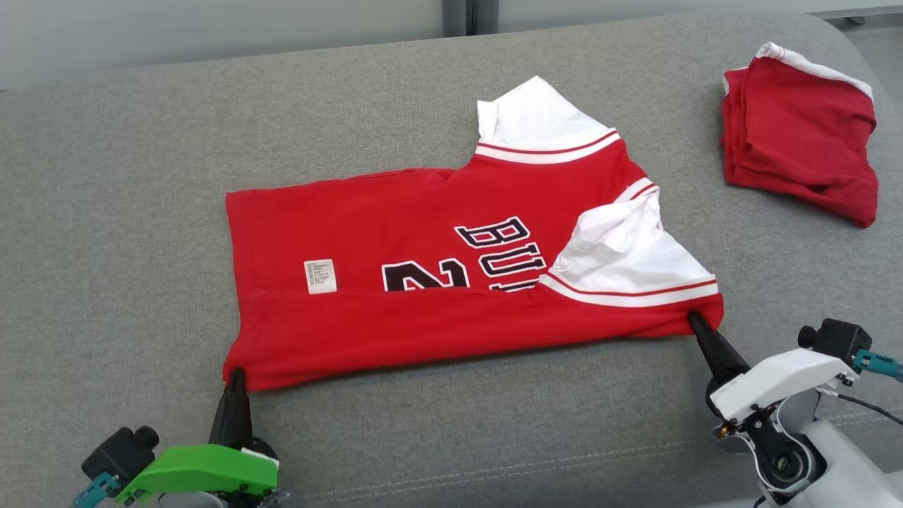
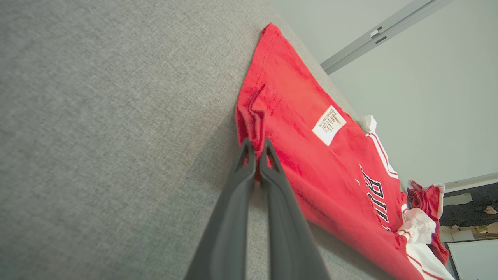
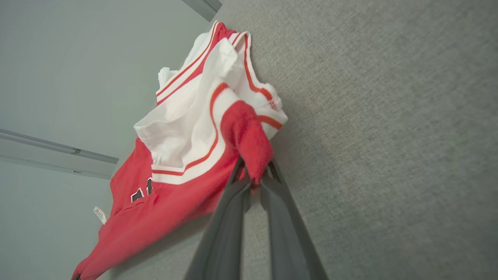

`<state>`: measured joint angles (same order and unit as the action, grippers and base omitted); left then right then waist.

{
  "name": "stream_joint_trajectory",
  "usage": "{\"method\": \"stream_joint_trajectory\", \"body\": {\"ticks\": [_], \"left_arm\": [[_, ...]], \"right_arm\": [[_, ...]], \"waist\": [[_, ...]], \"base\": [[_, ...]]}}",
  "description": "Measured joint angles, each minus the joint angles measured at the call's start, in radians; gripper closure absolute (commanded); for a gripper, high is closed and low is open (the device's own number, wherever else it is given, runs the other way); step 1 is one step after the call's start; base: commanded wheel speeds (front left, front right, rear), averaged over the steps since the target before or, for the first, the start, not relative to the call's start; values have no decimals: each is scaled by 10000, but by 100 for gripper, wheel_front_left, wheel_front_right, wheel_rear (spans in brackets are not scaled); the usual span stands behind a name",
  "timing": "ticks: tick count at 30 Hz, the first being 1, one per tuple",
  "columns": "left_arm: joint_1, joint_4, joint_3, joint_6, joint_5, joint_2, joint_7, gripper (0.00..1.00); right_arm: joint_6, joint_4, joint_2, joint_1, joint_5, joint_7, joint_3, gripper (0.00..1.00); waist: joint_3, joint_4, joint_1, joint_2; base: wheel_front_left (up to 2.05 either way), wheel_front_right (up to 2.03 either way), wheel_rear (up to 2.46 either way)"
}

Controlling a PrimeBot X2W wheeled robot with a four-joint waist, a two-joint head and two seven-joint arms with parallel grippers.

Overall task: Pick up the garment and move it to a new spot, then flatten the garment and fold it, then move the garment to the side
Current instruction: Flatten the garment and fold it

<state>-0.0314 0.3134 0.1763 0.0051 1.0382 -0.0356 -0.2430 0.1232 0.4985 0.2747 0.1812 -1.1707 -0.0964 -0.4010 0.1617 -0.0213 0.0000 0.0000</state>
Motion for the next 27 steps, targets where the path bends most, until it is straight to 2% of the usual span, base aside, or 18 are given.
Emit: {"method": "stream_joint_trajectory", "body": {"ticks": [4,12,16,20,27], "left_arm": [[422,-52,12,217,-48,-17,0,100],[631,-571,127,334,-163,-75,-54,100],[744,-656,247,481,-533,-180,-54,100],[992,-876,247,499,-546,-192,-52,100],[1210,-1091,318,673,-654,-313,54,100]], "right_arm": [[0,-234,50,-348,6,0,-36,100],[-40,-773,226,-748,8,63,-140,100],[-194,-947,332,-879,67,222,-297,100],[-209,-1218,364,-1123,82,282,-313,100],[-472,-1559,470,-1345,92,355,-314,100]], "waist": [[29,-26,0,0],[83,-56,0,0],[80,-76,0,0],[82,-120,0,0],[117,-151,0,0]], "base": [[0,0,0],[0,0,0],[0,0,0],[0,0,0],[0,0,0]]}}
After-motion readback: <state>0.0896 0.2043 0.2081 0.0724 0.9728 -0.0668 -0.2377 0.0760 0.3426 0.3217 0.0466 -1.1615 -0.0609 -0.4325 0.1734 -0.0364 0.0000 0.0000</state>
